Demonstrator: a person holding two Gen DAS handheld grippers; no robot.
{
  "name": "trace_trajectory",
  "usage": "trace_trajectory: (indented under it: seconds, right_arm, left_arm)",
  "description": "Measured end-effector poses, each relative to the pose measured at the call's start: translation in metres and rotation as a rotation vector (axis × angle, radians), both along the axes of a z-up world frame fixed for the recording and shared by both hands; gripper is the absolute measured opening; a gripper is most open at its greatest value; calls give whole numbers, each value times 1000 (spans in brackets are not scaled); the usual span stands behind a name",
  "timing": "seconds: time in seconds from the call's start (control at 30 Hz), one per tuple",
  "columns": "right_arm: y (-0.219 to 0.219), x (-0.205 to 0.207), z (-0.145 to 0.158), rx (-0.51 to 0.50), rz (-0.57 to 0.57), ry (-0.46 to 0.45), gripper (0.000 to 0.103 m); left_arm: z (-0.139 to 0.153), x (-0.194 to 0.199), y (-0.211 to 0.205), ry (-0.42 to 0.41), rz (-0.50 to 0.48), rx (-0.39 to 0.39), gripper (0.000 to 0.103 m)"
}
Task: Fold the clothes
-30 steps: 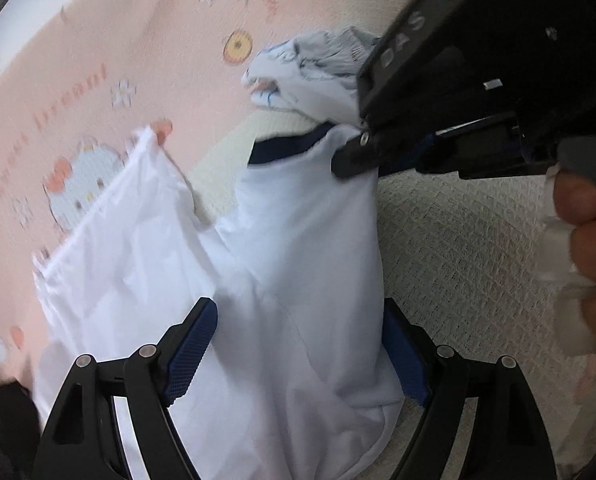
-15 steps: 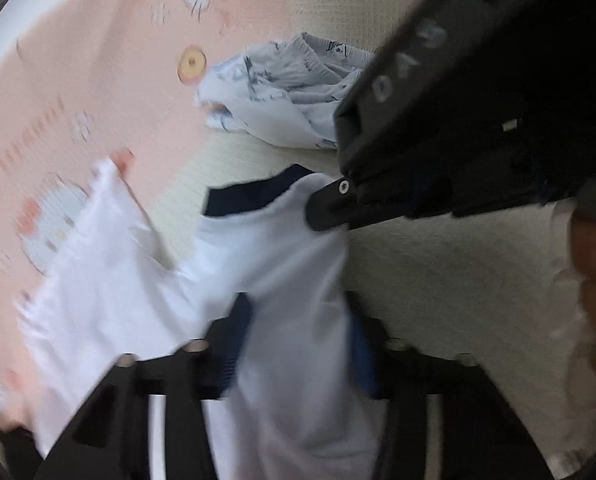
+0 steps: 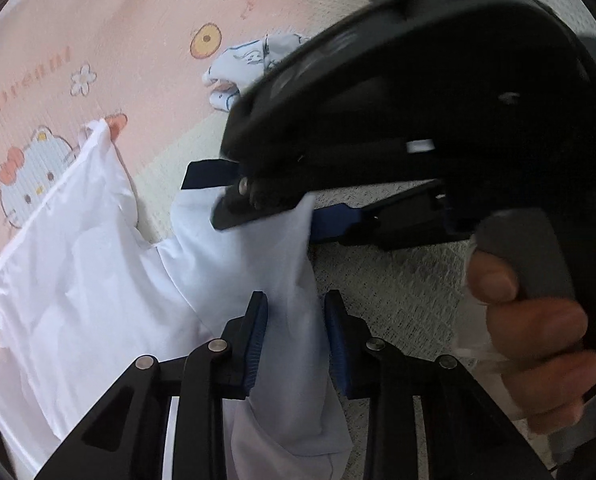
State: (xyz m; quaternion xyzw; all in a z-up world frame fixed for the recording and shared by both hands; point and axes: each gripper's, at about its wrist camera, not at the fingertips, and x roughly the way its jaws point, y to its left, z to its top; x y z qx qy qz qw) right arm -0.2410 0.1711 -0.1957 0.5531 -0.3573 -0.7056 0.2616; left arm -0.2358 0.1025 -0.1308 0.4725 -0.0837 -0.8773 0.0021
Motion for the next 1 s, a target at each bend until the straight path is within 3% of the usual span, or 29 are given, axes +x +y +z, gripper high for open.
trace_trajectory:
  seconds: [0.07,0.13,0.17,0.27,0.37,0.77,0.83,0.9,0.93,0.97,1.0]
  right_arm:
    - [-2,0,2,84,-4,17,1]
    - [-8,1,4,137,-15,40,1]
    - [-11,3,10,198,-3,73,1]
    - [-20,12,29,386,41,169,2]
    - [-20,22,38,495,91,225,3]
    - [23,46,43,593,4,173,3]
    - [26,50,45,568,-10,176,9]
    - [31,55,50,552,-27,182,34]
    - [34,59,54,549,-34,185,42]
    - [37,62,58,544,-42,189,50]
    - [40,67,63,528,-56,200,51]
  left_arm:
    - [0,4,0,14,1,-8,27]
    - [-1,7,-2,19,-13,2,20]
    - [0,9,-3,13,-53,19,14]
    - [3,14,-4,-3,-57,43,6]
    - [6,22,-10,-19,-55,102,6]
    - [25,65,-28,-49,1,250,7]
    - [28,83,-27,-58,17,281,8]
    - [19,101,-27,-72,37,308,18]
    - [17,106,-32,-86,58,328,38]
    - [14,101,-34,-82,77,344,64]
    - [10,93,-35,-75,95,357,72]
